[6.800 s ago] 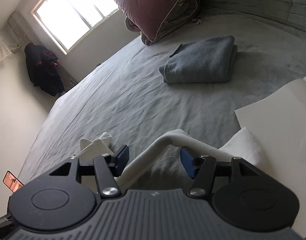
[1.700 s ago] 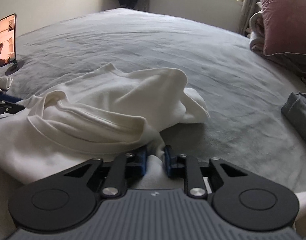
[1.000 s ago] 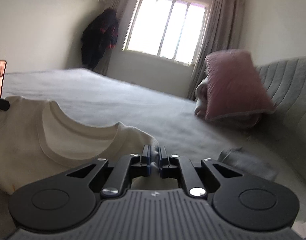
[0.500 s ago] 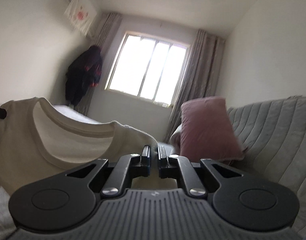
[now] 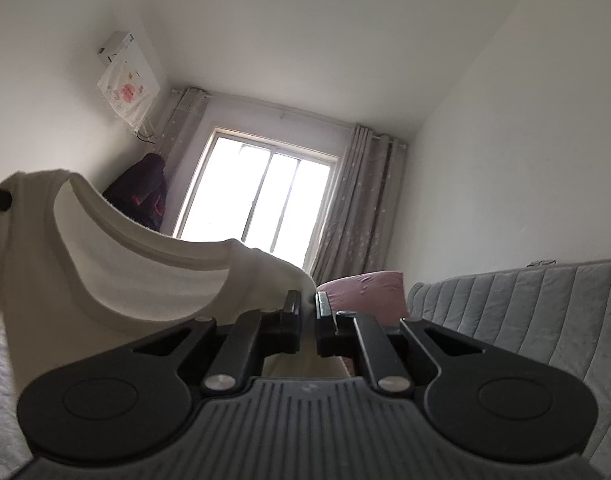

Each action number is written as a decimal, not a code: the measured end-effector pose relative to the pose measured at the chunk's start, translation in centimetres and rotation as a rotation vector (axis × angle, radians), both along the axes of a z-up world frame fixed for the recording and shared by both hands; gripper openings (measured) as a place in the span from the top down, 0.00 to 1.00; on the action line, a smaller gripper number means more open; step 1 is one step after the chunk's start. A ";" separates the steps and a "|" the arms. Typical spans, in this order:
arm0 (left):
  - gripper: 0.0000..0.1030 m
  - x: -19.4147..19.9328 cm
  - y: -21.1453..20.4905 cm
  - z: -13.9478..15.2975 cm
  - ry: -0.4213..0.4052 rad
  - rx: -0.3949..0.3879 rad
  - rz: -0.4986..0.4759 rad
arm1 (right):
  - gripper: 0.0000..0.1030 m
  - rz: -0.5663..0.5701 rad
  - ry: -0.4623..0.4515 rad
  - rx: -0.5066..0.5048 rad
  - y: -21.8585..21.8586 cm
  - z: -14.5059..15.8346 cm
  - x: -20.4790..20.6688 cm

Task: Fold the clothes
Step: 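Grasp the T-shirt shoulders with both grippers and lift it up, then lower the sweatshirt flat onto the bed and open both grippers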

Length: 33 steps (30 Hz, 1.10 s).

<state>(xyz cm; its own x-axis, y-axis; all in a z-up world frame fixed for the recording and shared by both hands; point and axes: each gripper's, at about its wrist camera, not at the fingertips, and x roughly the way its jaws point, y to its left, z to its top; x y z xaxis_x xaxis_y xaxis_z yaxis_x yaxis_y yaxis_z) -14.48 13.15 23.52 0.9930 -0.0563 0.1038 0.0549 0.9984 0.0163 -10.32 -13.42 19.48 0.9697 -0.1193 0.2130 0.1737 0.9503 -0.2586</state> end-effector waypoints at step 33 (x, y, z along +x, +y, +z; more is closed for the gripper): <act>0.95 41.4 -5.6 -22.1 0.436 0.204 0.227 | 0.92 -0.211 0.421 -0.054 1.7 -19.7 39.2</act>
